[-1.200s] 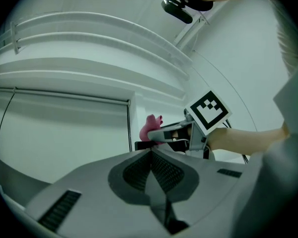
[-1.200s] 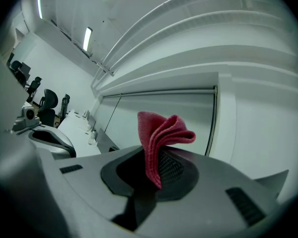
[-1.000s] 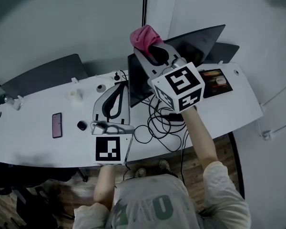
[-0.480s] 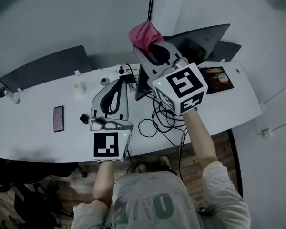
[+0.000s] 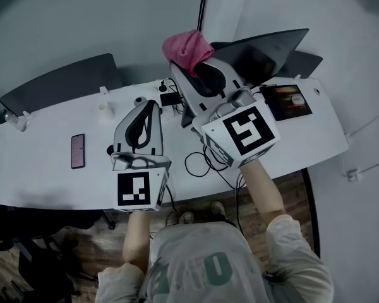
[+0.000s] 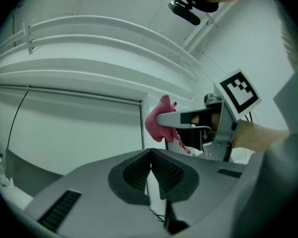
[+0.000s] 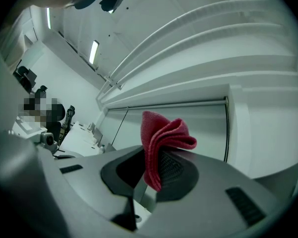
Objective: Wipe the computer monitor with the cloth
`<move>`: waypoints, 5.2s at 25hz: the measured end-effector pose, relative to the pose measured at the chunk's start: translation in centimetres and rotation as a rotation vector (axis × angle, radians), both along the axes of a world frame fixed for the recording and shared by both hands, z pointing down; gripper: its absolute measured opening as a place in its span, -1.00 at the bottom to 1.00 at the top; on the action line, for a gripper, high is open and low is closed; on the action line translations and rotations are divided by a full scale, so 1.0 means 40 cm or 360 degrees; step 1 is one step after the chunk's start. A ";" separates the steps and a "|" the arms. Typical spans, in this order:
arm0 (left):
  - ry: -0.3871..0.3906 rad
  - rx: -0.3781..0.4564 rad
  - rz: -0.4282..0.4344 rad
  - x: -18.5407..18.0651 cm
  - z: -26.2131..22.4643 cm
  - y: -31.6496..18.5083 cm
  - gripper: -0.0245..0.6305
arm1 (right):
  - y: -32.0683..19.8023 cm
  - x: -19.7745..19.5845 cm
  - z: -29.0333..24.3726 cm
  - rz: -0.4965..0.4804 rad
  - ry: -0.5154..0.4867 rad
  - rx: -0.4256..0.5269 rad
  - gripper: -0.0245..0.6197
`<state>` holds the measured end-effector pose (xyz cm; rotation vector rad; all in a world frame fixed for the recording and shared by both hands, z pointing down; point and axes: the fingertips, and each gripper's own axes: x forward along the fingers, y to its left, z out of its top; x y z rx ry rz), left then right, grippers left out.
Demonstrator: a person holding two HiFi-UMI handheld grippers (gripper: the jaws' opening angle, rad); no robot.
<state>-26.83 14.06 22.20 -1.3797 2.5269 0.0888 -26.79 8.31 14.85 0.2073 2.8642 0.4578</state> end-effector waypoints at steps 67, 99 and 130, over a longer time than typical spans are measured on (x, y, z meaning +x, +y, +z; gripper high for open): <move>0.0494 -0.0394 -0.0073 -0.041 0.543 0.064 -0.88 | -0.052 -0.077 1.009 0.0316 0.0974 -0.0068 -0.77; 0.0560 -0.0395 -0.0260 0.044 0.563 -0.150 -0.88 | -0.291 -0.051 1.080 0.0122 0.1089 -0.0384 -0.77; 0.0616 -0.0224 -0.0294 0.135 0.557 -0.717 -0.88 | -0.784 -0.004 1.061 0.0001 0.1096 -0.0167 -0.76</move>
